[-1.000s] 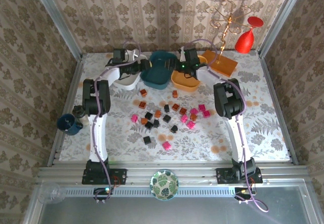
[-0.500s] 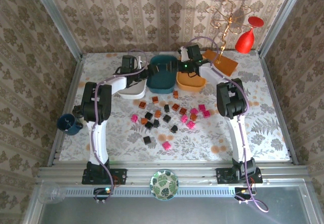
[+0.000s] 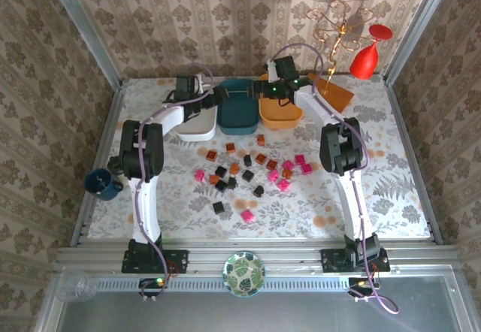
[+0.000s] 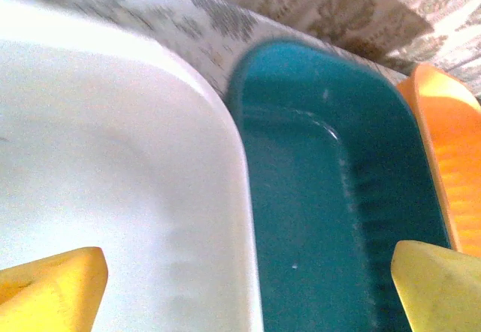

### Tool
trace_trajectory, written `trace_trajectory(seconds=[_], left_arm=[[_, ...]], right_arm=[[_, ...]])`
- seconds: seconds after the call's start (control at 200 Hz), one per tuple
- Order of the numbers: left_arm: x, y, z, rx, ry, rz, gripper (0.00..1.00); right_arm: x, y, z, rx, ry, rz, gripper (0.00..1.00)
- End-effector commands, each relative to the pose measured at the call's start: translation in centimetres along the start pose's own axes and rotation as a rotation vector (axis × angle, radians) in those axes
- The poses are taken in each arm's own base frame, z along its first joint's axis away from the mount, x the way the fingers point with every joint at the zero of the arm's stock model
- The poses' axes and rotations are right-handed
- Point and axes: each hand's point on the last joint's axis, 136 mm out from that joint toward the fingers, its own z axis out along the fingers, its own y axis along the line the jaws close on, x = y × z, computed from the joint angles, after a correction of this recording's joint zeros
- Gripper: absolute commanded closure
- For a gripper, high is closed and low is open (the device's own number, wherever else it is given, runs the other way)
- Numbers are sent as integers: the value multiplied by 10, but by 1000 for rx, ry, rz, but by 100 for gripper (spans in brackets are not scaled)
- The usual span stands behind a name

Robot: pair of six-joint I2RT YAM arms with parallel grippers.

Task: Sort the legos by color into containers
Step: Move the container to the top-center of the table, then pick up the lego from the center of the table.

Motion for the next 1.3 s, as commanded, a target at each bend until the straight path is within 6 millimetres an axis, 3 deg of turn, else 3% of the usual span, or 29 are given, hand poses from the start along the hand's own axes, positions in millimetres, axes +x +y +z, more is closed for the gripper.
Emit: trace_trajectory(seconds=[0.0,0.075,0.21,0.38,0.485,0.595,0.69,0.9,1.295], left_arm=[[-59,-24,-77,-80,-156,144,1],[-50,-38,-108,-70,-180,176,1],[-10,-63,-161,-2,-205,210,0],[89,-88,-183,182,-120,228,1],[145,-112,-193,314,-10,293,1],[189,-137,-200,425,69,380,0],[206,-146,-198,446,119,420,0],[211,-157,-191,440,113,438,1],[216,-141,-176,364,131,408,1]], right_arm=[[-20,3,-72,144,-72,-86,8],[8,3,-100,182,-74,-89,8],[93,-10,-149,253,-22,-17,8],[201,-36,-179,384,152,56,12],[243,-49,-192,450,240,42,14],[257,-59,-195,486,252,37,17],[258,-59,-187,480,269,48,20],[264,-61,-165,474,332,72,33],[283,-67,-143,471,414,102,46]])
